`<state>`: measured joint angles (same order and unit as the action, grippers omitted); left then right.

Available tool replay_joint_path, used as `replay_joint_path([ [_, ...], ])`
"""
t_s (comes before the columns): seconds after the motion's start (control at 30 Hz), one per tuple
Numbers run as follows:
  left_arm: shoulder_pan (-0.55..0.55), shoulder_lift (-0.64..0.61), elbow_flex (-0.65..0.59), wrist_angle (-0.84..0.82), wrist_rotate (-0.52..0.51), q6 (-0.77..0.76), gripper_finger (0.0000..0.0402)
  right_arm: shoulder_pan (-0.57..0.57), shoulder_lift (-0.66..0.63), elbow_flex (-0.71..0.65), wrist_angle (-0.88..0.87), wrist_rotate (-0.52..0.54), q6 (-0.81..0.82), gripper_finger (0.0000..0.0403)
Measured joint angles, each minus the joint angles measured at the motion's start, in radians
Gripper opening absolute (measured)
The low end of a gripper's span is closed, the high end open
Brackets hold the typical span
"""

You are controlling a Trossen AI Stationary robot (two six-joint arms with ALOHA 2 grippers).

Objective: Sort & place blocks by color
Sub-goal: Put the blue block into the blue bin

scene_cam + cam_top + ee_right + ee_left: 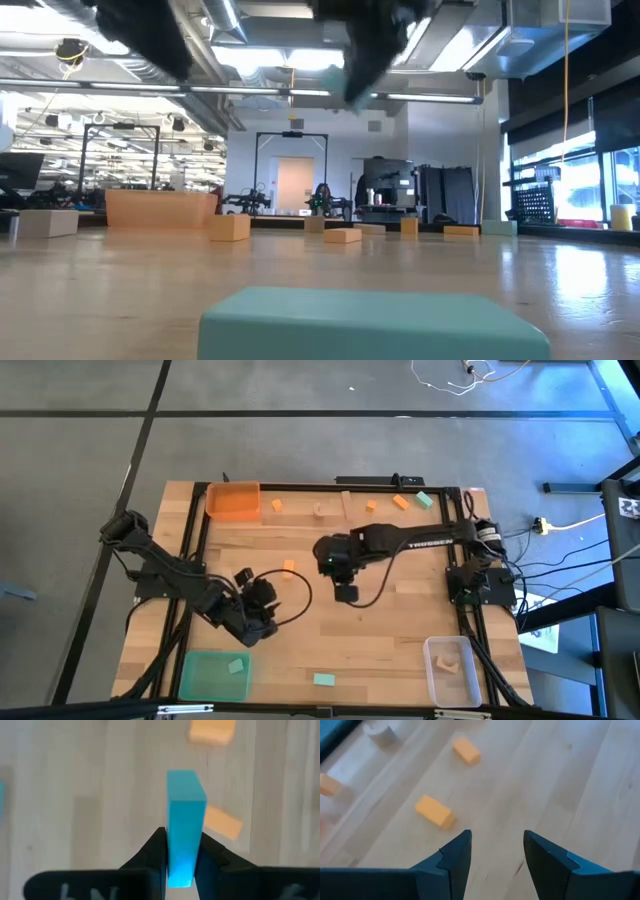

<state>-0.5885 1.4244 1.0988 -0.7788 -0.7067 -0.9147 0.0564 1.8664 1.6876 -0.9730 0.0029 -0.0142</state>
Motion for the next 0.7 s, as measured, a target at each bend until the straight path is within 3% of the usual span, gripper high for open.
replay_joint_path([
  [0.17, -0.001, -0.056, 0.001, 0.093, -0.093, 0.134, 0.0171, 0.033, -0.001, 0.065, 0.021, 0.018, 0.010, 0.0058],
  [0.43, 0.049, -0.085, 0.001, 0.347, -0.085, 0.641, 0.0171, 0.076, -0.002, 0.066, 0.099, 0.056, 0.012, 0.0058],
  [0.7, 0.158, -0.085, 0.001, 0.378, 0.003, 0.690, 0.0171, 0.105, -0.002, 0.066, 0.114, 0.110, 0.016, 0.0058],
])
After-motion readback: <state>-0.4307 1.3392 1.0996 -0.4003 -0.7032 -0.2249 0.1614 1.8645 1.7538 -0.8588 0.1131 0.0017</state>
